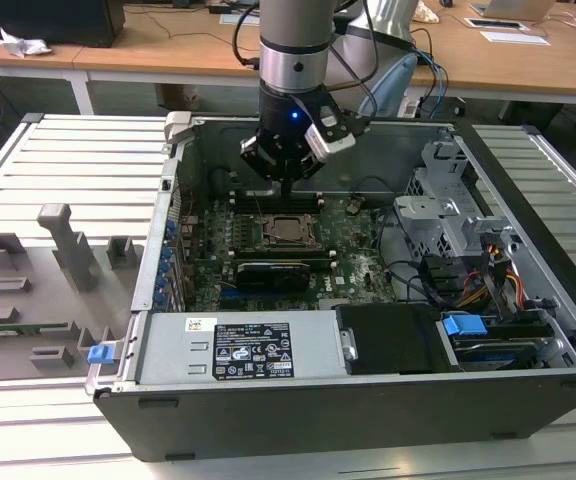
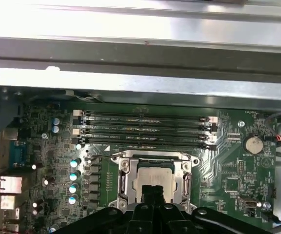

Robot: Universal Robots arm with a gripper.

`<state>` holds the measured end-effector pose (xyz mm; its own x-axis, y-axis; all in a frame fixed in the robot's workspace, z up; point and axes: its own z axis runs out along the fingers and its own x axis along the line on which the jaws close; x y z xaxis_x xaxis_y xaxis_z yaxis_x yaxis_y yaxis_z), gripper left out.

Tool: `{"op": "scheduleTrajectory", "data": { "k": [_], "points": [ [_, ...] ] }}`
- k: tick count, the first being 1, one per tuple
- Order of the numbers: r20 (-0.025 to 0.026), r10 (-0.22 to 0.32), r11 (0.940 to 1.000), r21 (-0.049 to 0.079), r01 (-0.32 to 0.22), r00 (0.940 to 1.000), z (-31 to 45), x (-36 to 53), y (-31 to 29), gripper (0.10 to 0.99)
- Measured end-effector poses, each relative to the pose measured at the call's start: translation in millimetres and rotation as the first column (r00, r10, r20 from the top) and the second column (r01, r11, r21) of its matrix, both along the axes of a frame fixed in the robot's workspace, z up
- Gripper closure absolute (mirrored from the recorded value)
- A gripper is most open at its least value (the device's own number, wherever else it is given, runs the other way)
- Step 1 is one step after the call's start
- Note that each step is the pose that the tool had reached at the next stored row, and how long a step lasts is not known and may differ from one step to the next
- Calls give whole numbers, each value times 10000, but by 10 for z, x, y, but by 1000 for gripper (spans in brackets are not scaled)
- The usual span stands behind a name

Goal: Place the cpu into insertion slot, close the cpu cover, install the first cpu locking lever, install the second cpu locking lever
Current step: 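Install the first cpu locking lever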

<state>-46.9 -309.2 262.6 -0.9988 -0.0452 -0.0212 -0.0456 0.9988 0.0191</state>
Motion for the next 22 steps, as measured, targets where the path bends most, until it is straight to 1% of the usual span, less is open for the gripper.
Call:
{"op": "scheduleTrajectory", "data": {
  "k": [2, 7, 9, 10, 12, 17, 22],
  "points": [
    [3, 6, 10000, 9, -6, 10000, -2, -24, 1, 980],
    [2, 6, 10000, 10, -6, 10000, -5, -236, 0, 980],
    [2, 41, 10000, 10, -41, 10000, -5, -295, 1, 980],
    [2, 58, 10000, 10, -58, 10000, -6, -358, 0, 980],
    [2, 58, 10000, 10, -58, 10000, -6, -421, 1, 980],
    [2, 59, 10000, 16, -59, 10000, -7, -486, 9, 980],
    [2, 60, 10000, 17, -60, 10000, -9, -550, 29, 980]
  ]
}}
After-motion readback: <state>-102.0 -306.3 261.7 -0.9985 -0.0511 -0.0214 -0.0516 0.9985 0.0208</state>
